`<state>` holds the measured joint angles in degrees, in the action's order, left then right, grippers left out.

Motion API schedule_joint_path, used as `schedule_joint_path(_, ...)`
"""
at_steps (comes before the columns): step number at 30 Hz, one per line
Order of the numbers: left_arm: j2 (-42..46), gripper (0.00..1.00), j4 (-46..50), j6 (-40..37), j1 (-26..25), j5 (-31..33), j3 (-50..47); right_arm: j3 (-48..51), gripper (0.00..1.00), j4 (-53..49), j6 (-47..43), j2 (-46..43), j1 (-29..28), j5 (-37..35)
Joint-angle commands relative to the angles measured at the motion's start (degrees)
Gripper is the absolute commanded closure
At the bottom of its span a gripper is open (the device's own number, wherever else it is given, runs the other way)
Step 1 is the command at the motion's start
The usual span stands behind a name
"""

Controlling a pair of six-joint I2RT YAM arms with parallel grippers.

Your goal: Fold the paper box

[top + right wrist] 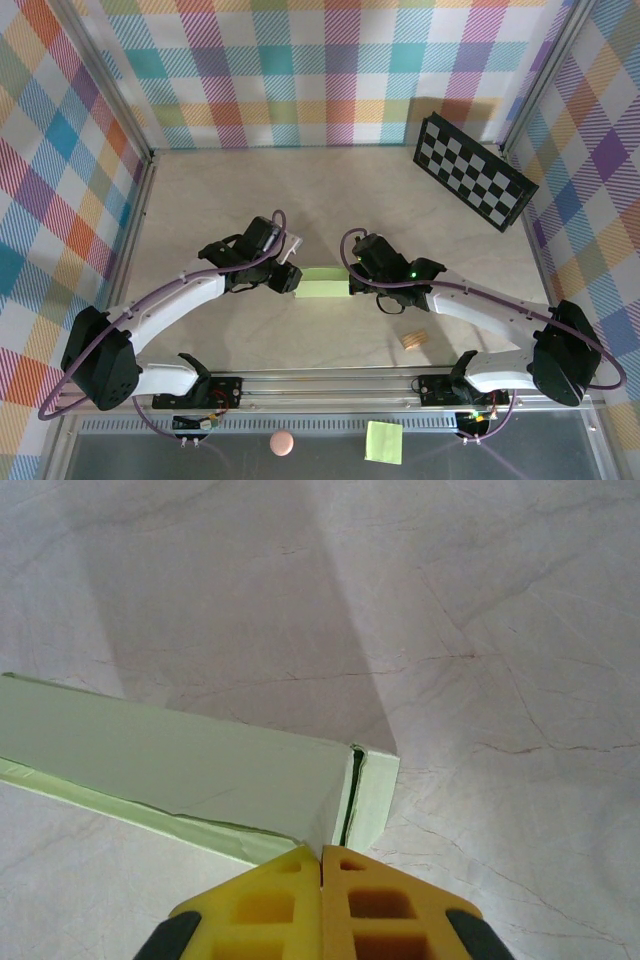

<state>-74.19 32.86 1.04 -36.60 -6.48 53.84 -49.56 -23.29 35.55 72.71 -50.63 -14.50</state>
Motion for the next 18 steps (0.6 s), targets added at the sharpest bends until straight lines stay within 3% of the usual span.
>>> schedule_joint_path(1,0.8,0.6,-0.1,1.8,0.5,1.6,1.5,-1.7,1.0,-1.1,-0.6,0.7,-0.4,0.0)
schedule_joint_path(5,-0.9,0.63,0.0,3.3,0.7,0.3,2.4,-2.1,1.0,-1.5,-0.7,0.7,-0.4,0.1)
schedule_joint_path(11,-1.7,0.77,-0.6,5.8,0.7,-3.4,3.0,-3.3,1.0,-2.8,-0.7,1.1,-0.4,0.5)
schedule_joint_path(18,-2.6,0.86,-0.3,9.5,0.7,-6.5,4.1,-3.3,1.0,-2.9,-0.5,1.9,-0.3,0.8)
